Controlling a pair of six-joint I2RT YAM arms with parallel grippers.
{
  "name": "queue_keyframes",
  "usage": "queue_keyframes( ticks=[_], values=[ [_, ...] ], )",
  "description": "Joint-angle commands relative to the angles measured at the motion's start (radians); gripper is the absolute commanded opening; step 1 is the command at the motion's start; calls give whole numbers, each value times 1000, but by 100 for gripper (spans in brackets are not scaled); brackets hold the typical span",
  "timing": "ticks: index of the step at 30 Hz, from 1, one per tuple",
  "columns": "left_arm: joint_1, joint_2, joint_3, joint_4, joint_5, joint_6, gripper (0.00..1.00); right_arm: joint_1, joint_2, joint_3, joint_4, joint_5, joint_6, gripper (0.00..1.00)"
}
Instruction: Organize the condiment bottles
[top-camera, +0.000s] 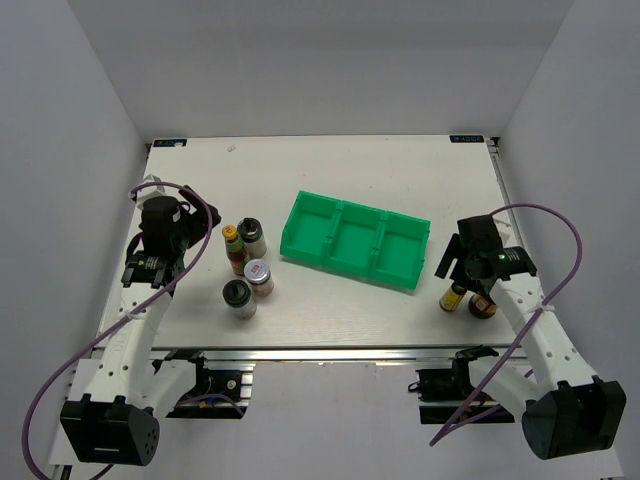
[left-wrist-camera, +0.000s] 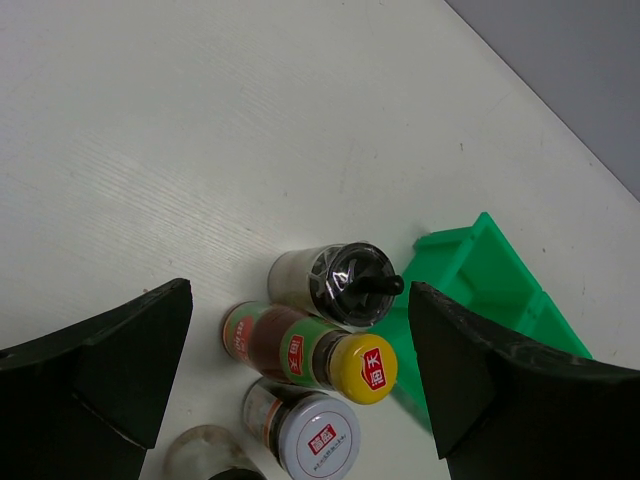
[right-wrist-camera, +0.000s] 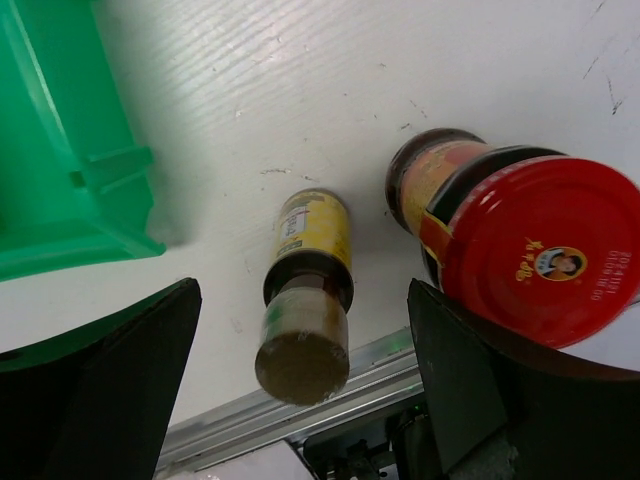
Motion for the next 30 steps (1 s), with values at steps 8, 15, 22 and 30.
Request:
queue_keyframes(
  ticks=[8, 15, 22, 30],
  values=[
    [4, -48, -24, 14, -85, -19, 98, 4, 47, -98, 103, -8, 35, 84],
    [4, -51, -27, 9, -87, -19, 98, 2, 98, -109, 142, 44, 41, 76],
    [4, -51, -23, -2, -90, -20, 98, 4, 106, -111, 163, 17, 27, 48],
    [4, -74, -30, 6, -87, -20, 98, 2, 61, -91, 159, 31, 1, 29]
  ],
)
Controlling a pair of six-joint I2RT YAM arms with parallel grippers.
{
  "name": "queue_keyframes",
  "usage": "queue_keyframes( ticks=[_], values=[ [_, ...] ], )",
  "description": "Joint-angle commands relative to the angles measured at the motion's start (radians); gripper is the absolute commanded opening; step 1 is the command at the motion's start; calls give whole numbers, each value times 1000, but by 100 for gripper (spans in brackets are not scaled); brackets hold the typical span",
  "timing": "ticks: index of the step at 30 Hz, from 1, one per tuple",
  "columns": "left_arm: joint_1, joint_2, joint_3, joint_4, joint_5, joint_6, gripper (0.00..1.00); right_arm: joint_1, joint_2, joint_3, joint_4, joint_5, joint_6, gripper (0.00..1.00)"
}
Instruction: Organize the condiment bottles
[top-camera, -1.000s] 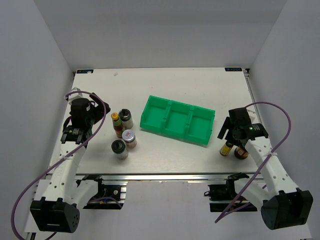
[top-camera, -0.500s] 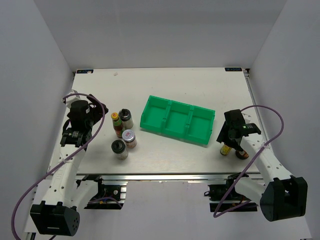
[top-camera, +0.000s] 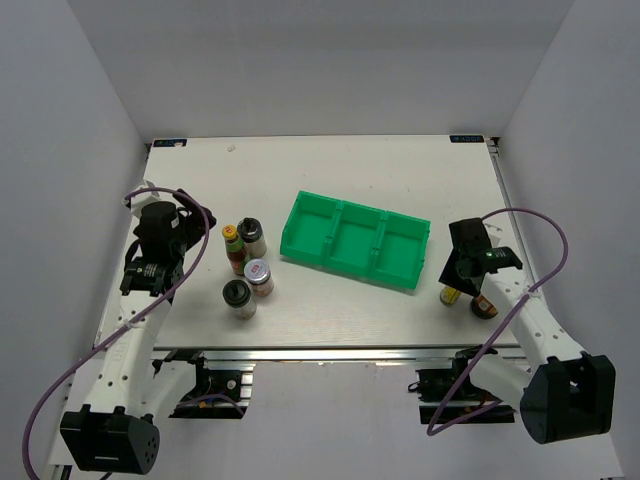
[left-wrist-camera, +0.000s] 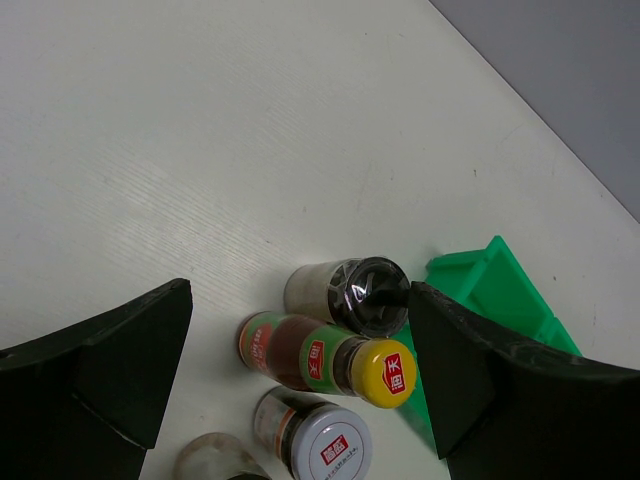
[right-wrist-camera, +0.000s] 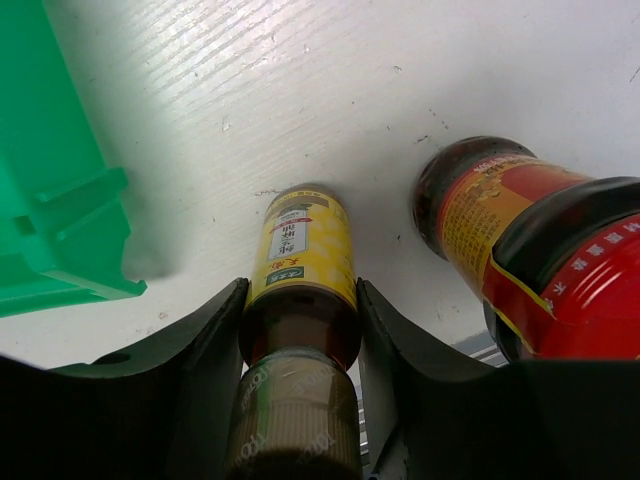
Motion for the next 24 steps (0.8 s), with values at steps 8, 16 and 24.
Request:
queue_keyframes(
  ticks=[8, 16, 24],
  values=[
    [4, -19, -7, 19, 7, -1, 98, 2, -71, 195, -14, 18, -80, 20],
    [4, 11, -1, 24, 27, 10, 98, 22, -31, 402, 50, -88, -160, 16],
    [4, 35, 4, 30, 51, 22, 98, 132, 136, 496, 143, -100, -176, 16]
  ],
)
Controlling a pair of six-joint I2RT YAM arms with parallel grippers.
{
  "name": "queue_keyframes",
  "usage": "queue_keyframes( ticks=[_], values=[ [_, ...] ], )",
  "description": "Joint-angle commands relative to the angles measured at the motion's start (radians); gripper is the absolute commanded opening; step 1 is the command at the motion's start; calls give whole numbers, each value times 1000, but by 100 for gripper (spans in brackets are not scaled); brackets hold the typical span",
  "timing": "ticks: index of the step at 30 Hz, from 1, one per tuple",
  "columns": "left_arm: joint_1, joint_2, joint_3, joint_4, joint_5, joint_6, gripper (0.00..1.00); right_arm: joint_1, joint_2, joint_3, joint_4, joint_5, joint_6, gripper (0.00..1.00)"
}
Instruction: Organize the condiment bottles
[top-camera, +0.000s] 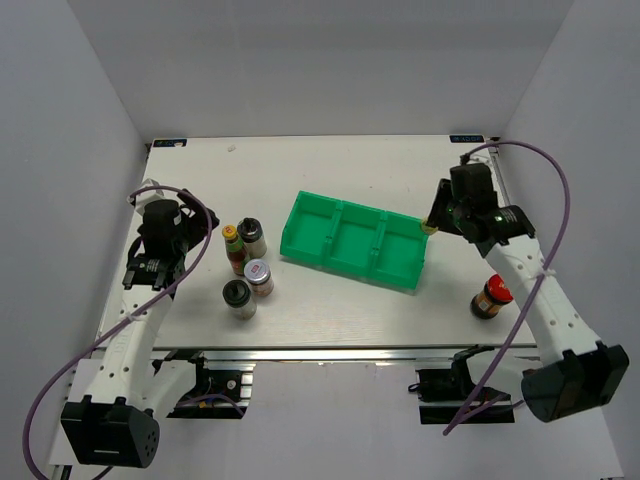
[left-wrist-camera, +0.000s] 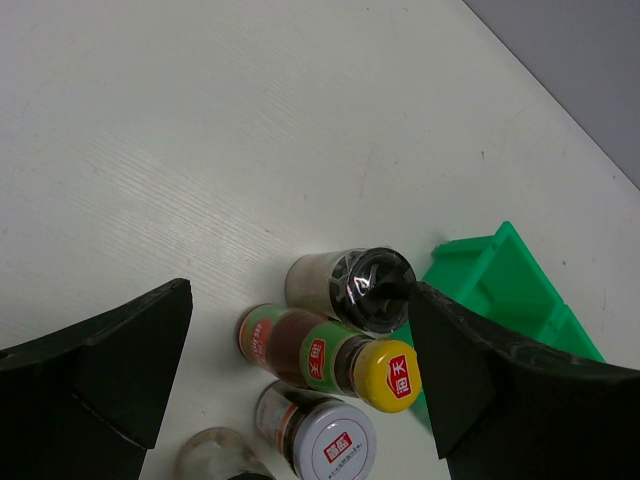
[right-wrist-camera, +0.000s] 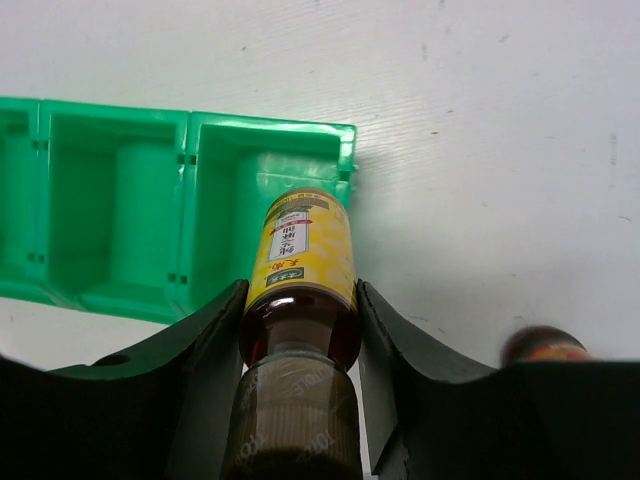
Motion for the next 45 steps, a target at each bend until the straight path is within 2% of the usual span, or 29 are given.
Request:
queue_keyframes(
  ticks=[1, 4, 15, 18, 21, 27, 33, 36, 37, 45],
  values=[
    [4, 5, 7, 26, 27, 16, 98, 43, 62, 51, 104, -17, -20, 16],
    [4, 15, 13, 23, 41, 20, 98, 76, 138, 50, 124, 22, -8, 16],
    [4, 35, 30, 5, 59, 11, 98, 82, 325, 31, 277, -18, -26, 17],
    [4, 32, 38, -12, 56, 8, 98, 82, 389, 56, 253, -11, -19, 18],
    [4, 23, 42, -24, 52, 2, 98, 82, 438, 70, 236, 11, 4, 24],
    [4, 11, 39, -33, 48, 0, 98, 83, 495, 85, 221, 25, 18, 26],
    [4, 14, 38, -38, 52, -3, 98, 83, 527, 88, 221, 16, 24, 39],
    [4, 12, 41, -38, 52, -3, 98, 83, 527, 105, 202, 17, 26, 66],
    [4, 12, 39, -38, 52, -3, 98, 83, 521, 111, 195, 19, 27, 89],
    [4, 2, 33, -29, 53, -1, 98, 85, 420, 134, 150, -3, 29, 89]
  ],
)
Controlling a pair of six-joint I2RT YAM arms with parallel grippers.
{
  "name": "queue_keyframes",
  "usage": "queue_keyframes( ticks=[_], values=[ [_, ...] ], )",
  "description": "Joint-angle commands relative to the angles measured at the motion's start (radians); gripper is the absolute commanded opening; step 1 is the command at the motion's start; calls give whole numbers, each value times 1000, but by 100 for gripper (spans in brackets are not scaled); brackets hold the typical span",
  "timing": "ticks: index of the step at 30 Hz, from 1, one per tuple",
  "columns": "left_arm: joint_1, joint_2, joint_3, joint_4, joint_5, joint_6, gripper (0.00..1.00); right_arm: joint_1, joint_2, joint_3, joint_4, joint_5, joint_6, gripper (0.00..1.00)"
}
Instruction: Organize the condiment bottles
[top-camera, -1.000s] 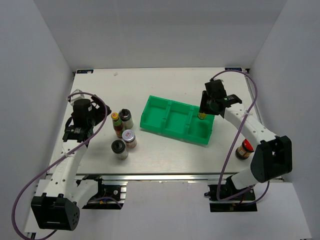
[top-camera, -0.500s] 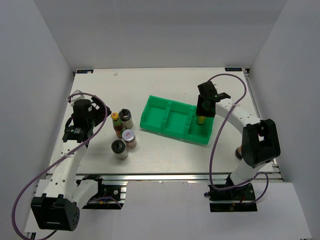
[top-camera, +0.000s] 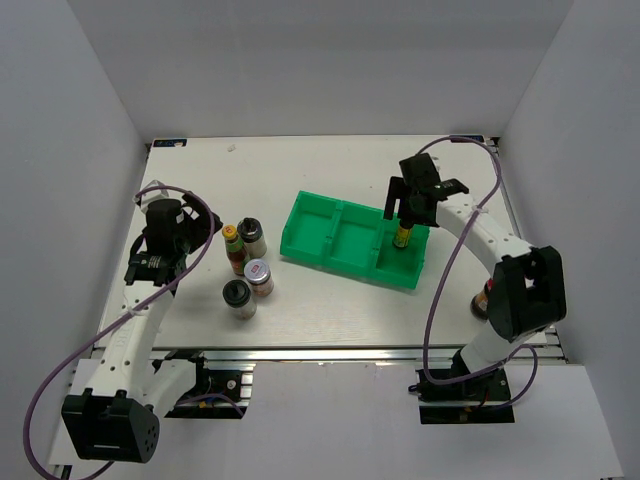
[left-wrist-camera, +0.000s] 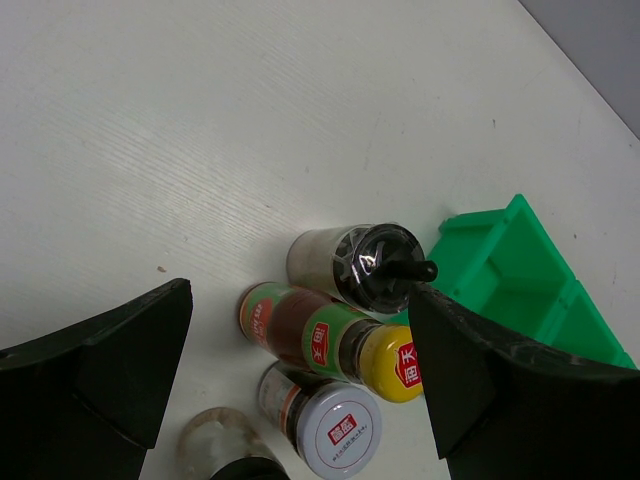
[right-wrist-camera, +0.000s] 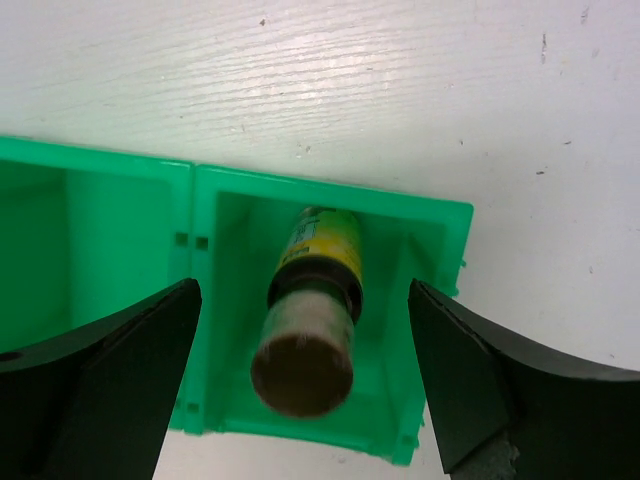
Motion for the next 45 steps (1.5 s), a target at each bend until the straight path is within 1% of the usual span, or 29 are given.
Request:
queue_keyframes(
  ticks=[1, 8, 11, 12, 14, 15, 18, 19, 21, 22, 24, 25, 26, 29, 32, 35, 36, 38, 45],
  values=[
    [4, -32, 31, 4, 9, -1, 98, 6, -104, 42, -33, -10, 7, 89],
    [4, -56, 20, 9, 10, 0, 98, 3, -244, 42, -144, 41, 27, 89],
    [4, -70, 6, 27, 29, 5, 98, 3, -336, 30, -217, 117, 61, 89],
    [4, -73, 5, 32, 29, 6, 98, 3, -394, 21, -233, 143, 71, 89],
    [4, -76, 3, 32, 24, 6, 98, -9, -454, -29, -282, 202, 119, 89],
    [4, -78, 3, 31, 26, 8, 98, -20, -512, -50, -300, 213, 130, 89],
    [4, -75, -3, 43, 41, 12, 98, -101, -593, -126, -389, 243, 156, 89],
    [6, -73, -5, 43, 44, 14, 98, -150, -604, -142, -435, 246, 163, 89],
    [4, -64, -3, 47, 49, 16, 98, -205, -630, -178, -470, 251, 165, 89],
    [1, -64, -6, 52, 50, 17, 98, -215, -641, -192, -515, 254, 179, 89],
    [-5, -67, -14, 67, 44, 22, 98, -229, -699, -259, -534, 303, 208, 89],
    [-7, -67, -15, 70, 47, 22, 98, -254, -715, -257, -543, 326, 229, 89],
    [-7, -67, -17, 86, 50, 25, 98, -268, -734, -231, -558, 314, 222, 89],
    [-11, -64, -9, 80, 59, 34, 98, -311, -739, -240, -543, 312, 210, 89],
    [-11, -65, -12, 83, 55, 37, 98, -348, -687, -249, -557, 280, 229, 89],
    [-11, -50, -1, 71, 35, 37, 98, -368, -672, -307, -509, 242, 230, 89],
    [-11, -44, 2, 70, 33, 40, 98, -409, -664, -320, -494, 228, 226, 89],
    [-11, -29, 6, 80, 43, 49, 98, -443, -637, -356, -480, 185, 211, 90],
    [-11, -16, 8, 84, 50, 57, 98, -535, -587, -427, -386, 138, 171, 89]
  ],
)
